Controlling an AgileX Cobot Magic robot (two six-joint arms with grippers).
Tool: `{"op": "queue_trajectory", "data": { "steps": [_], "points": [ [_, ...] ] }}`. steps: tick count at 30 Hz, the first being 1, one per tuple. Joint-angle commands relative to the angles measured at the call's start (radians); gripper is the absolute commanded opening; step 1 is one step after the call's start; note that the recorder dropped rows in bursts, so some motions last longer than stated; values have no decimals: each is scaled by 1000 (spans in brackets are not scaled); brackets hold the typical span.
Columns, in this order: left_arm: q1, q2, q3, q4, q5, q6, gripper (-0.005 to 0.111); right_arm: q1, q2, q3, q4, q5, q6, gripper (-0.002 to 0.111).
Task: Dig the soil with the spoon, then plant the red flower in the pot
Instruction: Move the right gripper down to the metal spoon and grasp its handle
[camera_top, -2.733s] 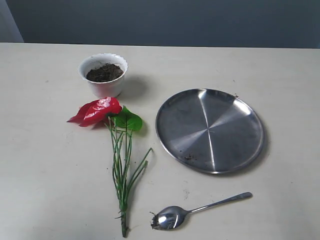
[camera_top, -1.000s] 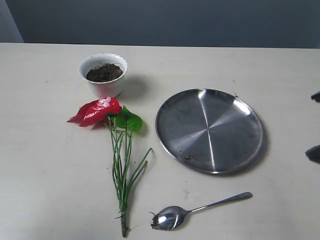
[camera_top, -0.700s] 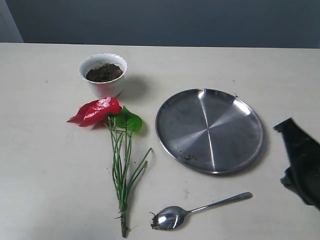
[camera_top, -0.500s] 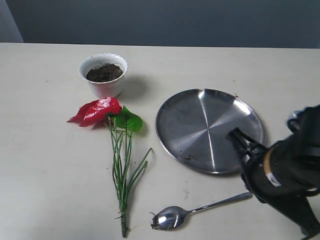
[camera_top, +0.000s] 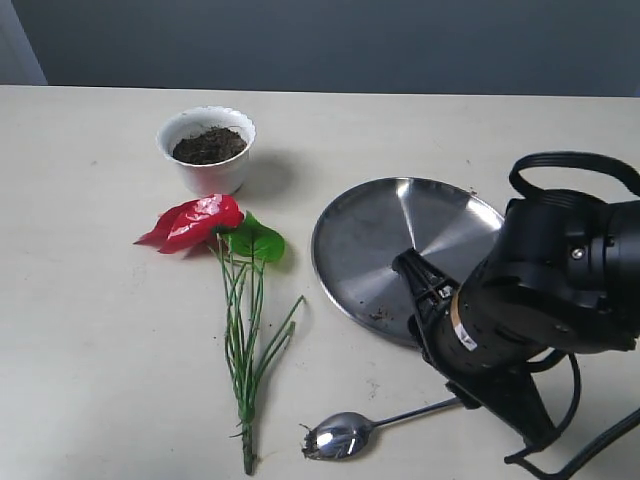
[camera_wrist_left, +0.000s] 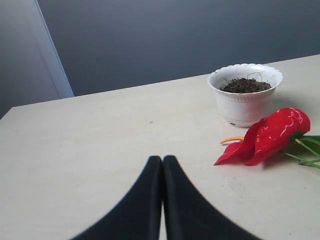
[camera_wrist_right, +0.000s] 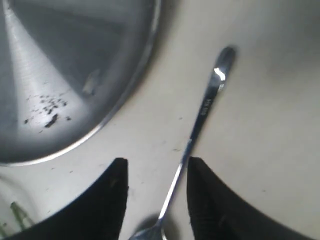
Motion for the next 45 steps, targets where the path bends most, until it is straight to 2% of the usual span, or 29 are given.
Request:
{"op": "queue_trajectory", "data": {
  "steps": [1, 15, 20, 27, 29, 33, 36, 39, 42, 45],
  "points": [
    [3, -7, 2, -1, -6, -2, 0, -4, -9, 4, 74, 92, 35, 41],
    [3, -7, 2, -1, -6, -2, 0, -4, 141, 4, 105, -71, 35, 40],
    [3, -7, 2, -1, -4, -2, 0, -4, 154, 4, 120, -54, 35, 40],
    [3, -7, 2, -1, -4, -2, 0, -4, 154, 35, 134, -17, 35, 17],
    [3, -7, 2, -1, -4, -2, 0, -4, 154, 61, 142, -80, 35, 20],
    [3, -7, 2, -1, -4, -2, 0, -4, 154, 118, 168, -242, 35, 35],
    [3, -7, 2, -1, -4, -2, 0, -4, 154, 122, 168, -253, 35, 42],
    [3, -7, 2, -1, -4, -2, 0, -4, 133, 122, 168, -253, 35, 40],
    [3, -7, 2, -1, -4, -2, 0, -4, 75, 120, 166, -217, 35, 32],
    [3, -7, 2, -1, -4, -2, 0, -17, 14, 120, 113, -97, 35, 26]
  ]
}}
